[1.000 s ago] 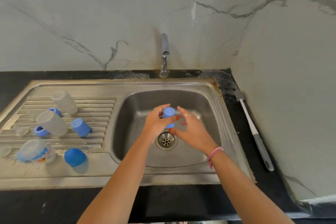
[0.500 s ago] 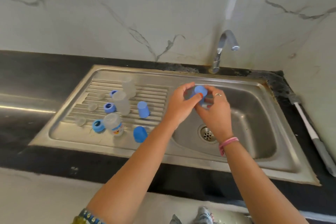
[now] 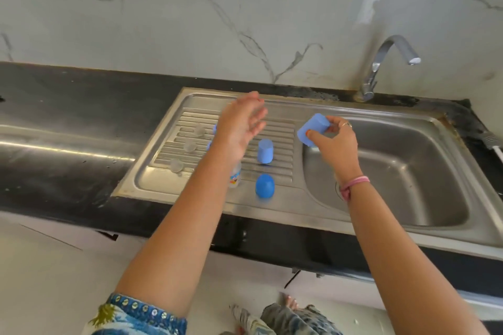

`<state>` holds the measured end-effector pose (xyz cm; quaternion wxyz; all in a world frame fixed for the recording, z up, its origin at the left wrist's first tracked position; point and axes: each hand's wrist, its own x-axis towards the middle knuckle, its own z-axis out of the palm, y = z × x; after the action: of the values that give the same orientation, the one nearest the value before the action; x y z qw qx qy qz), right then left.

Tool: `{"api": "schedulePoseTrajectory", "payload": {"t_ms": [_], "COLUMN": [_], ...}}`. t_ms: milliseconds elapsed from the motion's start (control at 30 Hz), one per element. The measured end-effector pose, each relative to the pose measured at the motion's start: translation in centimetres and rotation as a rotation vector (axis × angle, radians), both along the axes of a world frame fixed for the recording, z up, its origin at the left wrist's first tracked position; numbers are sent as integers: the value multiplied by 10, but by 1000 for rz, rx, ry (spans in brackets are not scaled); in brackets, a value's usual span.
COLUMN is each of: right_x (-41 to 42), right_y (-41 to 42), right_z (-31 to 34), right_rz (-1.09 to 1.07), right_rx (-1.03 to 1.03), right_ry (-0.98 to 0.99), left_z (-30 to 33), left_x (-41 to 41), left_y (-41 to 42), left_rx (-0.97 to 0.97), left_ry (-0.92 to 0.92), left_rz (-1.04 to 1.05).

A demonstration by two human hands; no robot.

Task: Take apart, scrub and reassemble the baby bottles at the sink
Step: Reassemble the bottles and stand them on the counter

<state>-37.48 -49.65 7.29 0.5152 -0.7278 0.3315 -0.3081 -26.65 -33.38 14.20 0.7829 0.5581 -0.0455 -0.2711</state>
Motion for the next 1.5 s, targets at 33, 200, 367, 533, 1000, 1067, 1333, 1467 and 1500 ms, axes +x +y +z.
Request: {"api": "schedulePoseTrajectory", "payload": {"t_ms": [33, 200, 367, 533, 1000, 1067, 1333, 1467, 1500], "right_x": [6, 46, 101, 148, 163, 156, 112, 105, 106], "right_y": [-2, -19, -36, -47, -45, -43, 24, 92, 107], "right_z": [-1, -6, -19, -44, -70, -61, 12, 40, 43], "right_rz": [11, 106, 220, 346, 481, 449, 203, 294, 347], "right_rx": [20, 18, -18, -127, -283, -302, -197, -160, -174], "right_ry": [1, 107, 222, 367, 583, 593, 355, 272, 287], "left_z": [1, -1, -6, -17, -55, -58, -62, -70, -74], "left_x": [11, 51, 79, 106, 133, 136, 149, 160, 162], "left_y": [8, 36, 44, 49, 68, 77, 123, 158, 163], "left_rx": [-47, -110, -86, -61, 68, 91, 250, 457, 517], "left_ry": [51, 141, 195, 228, 241, 218, 27, -170, -220], "left_rz": [54, 212, 266, 319, 342, 330, 136, 22, -14]}}
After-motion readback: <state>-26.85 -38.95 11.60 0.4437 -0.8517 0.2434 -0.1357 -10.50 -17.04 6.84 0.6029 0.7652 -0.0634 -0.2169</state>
